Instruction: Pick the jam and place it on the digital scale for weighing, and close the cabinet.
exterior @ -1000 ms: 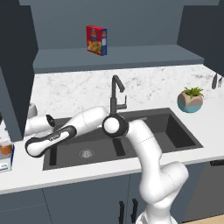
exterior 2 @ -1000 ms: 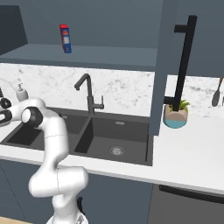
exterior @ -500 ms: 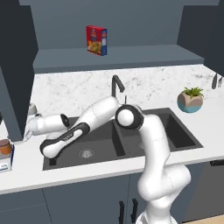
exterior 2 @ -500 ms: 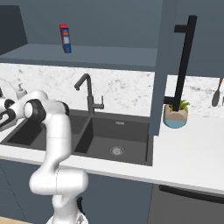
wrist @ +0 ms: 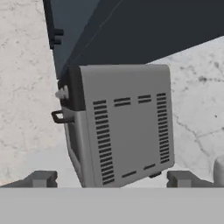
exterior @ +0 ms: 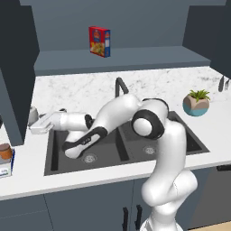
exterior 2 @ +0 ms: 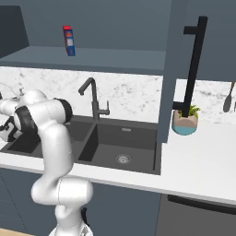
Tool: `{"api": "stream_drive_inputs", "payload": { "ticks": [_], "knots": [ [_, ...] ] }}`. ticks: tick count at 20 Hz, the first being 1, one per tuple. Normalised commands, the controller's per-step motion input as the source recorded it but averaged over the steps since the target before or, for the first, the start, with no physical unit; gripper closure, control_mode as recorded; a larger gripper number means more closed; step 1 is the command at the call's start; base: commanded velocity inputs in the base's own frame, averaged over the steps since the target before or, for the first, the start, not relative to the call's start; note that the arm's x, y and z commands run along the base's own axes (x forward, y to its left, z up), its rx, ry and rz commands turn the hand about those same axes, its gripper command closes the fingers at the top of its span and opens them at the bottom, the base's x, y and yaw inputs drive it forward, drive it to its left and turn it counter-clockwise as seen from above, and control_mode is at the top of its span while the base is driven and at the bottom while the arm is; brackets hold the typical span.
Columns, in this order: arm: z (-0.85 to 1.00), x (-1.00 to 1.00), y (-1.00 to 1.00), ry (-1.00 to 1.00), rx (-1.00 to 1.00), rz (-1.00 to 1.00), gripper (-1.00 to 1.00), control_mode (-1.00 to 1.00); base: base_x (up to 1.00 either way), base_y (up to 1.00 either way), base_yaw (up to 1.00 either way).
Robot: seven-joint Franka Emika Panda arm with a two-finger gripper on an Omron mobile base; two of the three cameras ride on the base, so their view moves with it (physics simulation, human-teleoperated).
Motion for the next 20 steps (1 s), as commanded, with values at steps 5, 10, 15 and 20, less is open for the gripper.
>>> {"api": "stream_drive_inputs", "payload": {
  "ticks": [5, 10, 15, 20],
  "knots": [
    [0.99, 0.03, -0.58, 0.00, 0.15, -0.17, -1.00, -1.00, 0.00, 0.00, 0.00],
    [0.82, 0.00, -0.41, 0.07, 0.09, -0.16, -1.00, -1.00, 0.00, 0.00, 0.00],
    [0.66, 0.00, -0.37, 0.11, 0.02, -0.16, -1.00, -1.00, 0.00, 0.00, 0.00],
    [0.33, 0.00, -0.33, 0.10, -0.05, -0.16, -1.00, -1.00, 0.00, 0.00, 0.00]
  ]
}}
